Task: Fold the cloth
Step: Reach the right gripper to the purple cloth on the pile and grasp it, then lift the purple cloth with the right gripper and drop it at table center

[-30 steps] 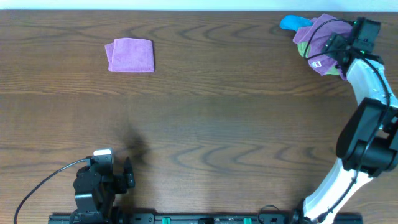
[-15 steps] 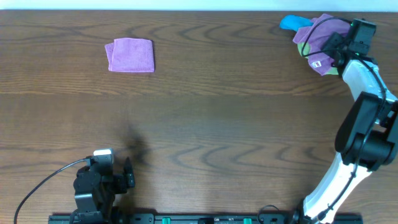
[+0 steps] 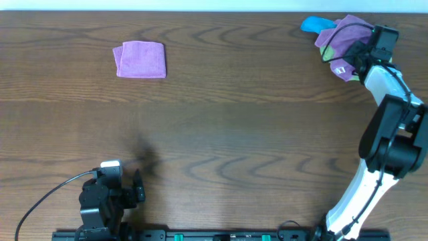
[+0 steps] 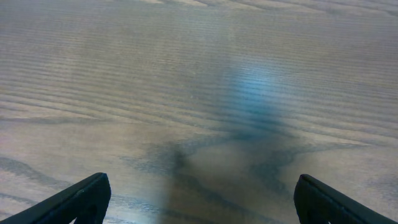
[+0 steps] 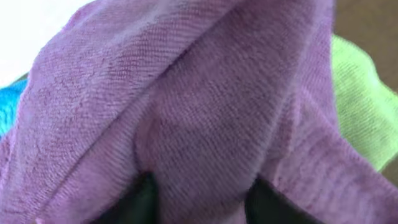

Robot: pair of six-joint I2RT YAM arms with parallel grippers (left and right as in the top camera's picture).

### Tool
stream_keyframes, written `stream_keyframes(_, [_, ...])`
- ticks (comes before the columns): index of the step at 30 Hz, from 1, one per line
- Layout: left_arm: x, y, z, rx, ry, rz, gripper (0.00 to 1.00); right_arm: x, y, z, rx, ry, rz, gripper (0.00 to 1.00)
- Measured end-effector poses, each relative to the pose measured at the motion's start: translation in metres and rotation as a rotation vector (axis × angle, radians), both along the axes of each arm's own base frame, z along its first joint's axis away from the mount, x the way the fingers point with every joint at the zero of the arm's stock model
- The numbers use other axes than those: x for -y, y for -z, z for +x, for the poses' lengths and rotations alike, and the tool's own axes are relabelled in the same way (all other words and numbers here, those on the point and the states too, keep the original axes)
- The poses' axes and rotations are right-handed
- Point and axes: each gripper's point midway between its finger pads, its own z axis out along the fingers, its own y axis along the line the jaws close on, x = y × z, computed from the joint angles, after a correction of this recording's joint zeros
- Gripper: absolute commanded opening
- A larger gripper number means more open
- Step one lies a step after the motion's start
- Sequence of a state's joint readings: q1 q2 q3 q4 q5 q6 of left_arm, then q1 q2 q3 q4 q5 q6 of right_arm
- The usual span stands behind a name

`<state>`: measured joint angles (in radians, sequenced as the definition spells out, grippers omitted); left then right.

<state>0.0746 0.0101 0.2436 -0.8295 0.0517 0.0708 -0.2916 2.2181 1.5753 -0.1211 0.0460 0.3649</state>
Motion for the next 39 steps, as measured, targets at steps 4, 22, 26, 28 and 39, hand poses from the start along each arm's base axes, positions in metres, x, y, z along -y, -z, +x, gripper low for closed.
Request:
stream_keyframes(4, [0.0,0.0,0.0,0.0,0.0,0.0,0.95,0.0,-0.003,0.003,0.017,0.004,0.004,0.05])
stream_keyframes(22, [0.0,0.0,0.0,0.0,0.0,0.0,0.95,-0.027,-0.122,-0.005,0.125,-0.128,-0.142,0.02])
stream_keyframes(26, [0.0,0.0,0.0,0.0,0.0,0.0,0.95,-0.039,-0.154,-0.018,0.136,-0.165,-0.174,0.02])
stream_keyframes(28, [0.0,0.0,0.0,0.0,0.0,0.0,0.95,-0.042,-0.161,-0.024,0.125,-0.175,-0.179,0.02])
stream_keyframes(39, [0.0,0.0,0.0,0.0,0.0,0.0,0.95,-0.131,-0.189,-0.072,0.018,-0.419,-0.171,0.01])
